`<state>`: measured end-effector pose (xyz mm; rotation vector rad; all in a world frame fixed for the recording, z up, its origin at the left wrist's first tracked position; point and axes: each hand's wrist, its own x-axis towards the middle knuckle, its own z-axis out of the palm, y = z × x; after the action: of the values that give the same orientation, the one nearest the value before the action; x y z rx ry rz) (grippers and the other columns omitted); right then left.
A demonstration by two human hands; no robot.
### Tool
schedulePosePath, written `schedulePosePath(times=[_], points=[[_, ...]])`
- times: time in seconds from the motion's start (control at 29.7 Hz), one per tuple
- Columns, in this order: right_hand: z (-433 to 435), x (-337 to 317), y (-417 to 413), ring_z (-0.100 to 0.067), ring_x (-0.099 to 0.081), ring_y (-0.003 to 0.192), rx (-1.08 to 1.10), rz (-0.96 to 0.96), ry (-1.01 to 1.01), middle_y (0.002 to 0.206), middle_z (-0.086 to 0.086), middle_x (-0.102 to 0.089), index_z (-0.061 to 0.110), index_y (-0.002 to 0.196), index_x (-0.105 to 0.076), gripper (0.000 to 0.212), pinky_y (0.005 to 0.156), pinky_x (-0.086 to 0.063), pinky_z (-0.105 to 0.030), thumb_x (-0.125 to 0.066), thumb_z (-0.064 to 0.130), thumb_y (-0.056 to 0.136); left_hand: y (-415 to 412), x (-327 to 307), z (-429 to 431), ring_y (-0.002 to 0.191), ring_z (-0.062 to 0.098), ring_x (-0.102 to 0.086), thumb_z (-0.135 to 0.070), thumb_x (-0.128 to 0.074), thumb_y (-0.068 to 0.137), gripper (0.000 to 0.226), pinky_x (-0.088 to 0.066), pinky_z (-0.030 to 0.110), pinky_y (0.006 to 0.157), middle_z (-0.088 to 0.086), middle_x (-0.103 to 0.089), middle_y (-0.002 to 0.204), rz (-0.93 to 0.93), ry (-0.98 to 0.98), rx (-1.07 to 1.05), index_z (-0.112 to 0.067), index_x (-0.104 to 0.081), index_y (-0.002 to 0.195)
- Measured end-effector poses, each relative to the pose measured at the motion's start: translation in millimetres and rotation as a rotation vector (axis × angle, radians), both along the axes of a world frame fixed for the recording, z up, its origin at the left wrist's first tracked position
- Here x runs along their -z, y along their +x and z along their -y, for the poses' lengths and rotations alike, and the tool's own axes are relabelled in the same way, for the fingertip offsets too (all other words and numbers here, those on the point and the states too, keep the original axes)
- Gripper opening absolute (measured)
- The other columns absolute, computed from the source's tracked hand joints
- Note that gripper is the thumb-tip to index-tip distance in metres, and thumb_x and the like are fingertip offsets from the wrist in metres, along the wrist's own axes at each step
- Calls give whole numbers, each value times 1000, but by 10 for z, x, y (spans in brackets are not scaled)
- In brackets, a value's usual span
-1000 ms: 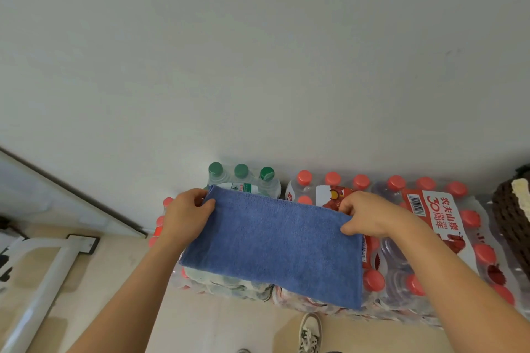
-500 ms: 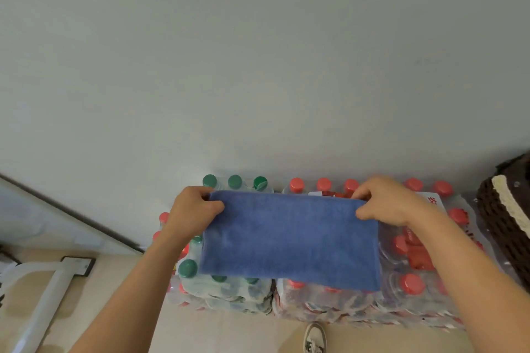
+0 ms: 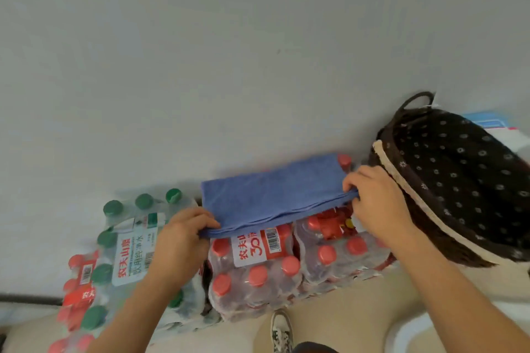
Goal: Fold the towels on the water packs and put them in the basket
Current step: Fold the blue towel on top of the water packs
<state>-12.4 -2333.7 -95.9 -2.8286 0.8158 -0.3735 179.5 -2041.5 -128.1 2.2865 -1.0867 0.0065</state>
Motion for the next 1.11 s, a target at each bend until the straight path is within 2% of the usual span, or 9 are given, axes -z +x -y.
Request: schedulePosePath(times=[0.17, 0.27, 0.34, 0.47, 0.57, 0.67, 0.91, 1.01, 1.11], points=[[-115, 385, -356, -21, -48, 70, -1, -131, 28, 77, 3, -53, 19, 72, -58, 45, 53, -39, -31, -73, -14, 46, -119, 184, -134, 78, 11, -54, 21, -72, 40, 51, -51, 25, 62, -7, -67, 85, 45, 117, 125, -15, -74, 76], [-112, 311, -376, -19, -49, 79, -7, -200, 72, 86, 6, -51, 26, 78, -56, 37, 63, -36, -31, -71, -2, 59, -126, 117, -145, 74, 16, -53, 18, -73, 41, 50, -49, 27, 56, -7, -65, 84, 76, 187, 149, -16, -74, 78], [-84, 243, -367, -14, -50, 83, 13, -235, 216, 91, 11, -50, 32, 80, -53, 28, 70, -36, -33, -66, 9, 70, -137, 39, -131, 74, 16, -53, 16, -72, 43, 49, -46, 23, 57, -7, -66, 84, 99, 227, 168, -16, -75, 79], [-61, 198, -404, -11, -58, 79, 135, -26, 516, 87, 10, -58, 27, 88, -60, 16, 75, -51, -36, -68, 15, 81, -189, -127, -80, 72, 18, -58, 13, -69, 50, 45, -50, 26, 58, -8, -68, 83, 119, 273, 202, -18, -75, 81], [-71, 209, -426, -11, -60, 79, 254, 13, 556, 87, 8, -62, 22, 103, -61, 18, 76, -53, -36, -67, 17, 87, -328, -168, 81, 73, 17, -59, -12, -48, 76, 26, -52, 29, 56, -10, -65, 83, 79, 230, 226, -22, -71, 84], [-76, 209, -414, -10, -61, 78, 317, 18, 591, 83, 10, -62, 19, 105, -64, 23, 78, -53, -36, -70, 13, 84, -465, -87, 303, 72, 16, -58, -33, -45, 83, 23, -51, 29, 56, -11, -61, 82, 70, 249, 278, -25, -67, 86], [-71, 197, -447, -13, -56, 78, 157, -89, 513, 91, 5, -54, 25, 111, -66, 39, 77, -52, -32, -69, 2, 80, -474, 40, 454, 68, 17, -59, -35, -47, 81, 24, -50, 33, 45, -8, -59, 77, 117, 316, 273, -23, -68, 81], [-50, 220, -476, -16, -59, 82, 90, -132, 383, 97, 3, -58, 24, 109, -67, 32, 77, -52, -38, -70, 9, 81, -455, 59, 429, 65, 19, -58, -33, -45, 81, 27, -50, 35, 43, -6, -60, 77, 157, 336, 291, -21, -69, 80], [-43, 277, -498, -23, -63, 76, 4, -112, 201, 95, 0, -63, 18, 102, -71, 19, 65, -53, -39, -69, 15, 83, -451, 51, 438, 62, 20, -57, -30, -40, 77, 31, -50, 34, 42, -6, -61, 77, 199, 364, 302, -20, -69, 80]])
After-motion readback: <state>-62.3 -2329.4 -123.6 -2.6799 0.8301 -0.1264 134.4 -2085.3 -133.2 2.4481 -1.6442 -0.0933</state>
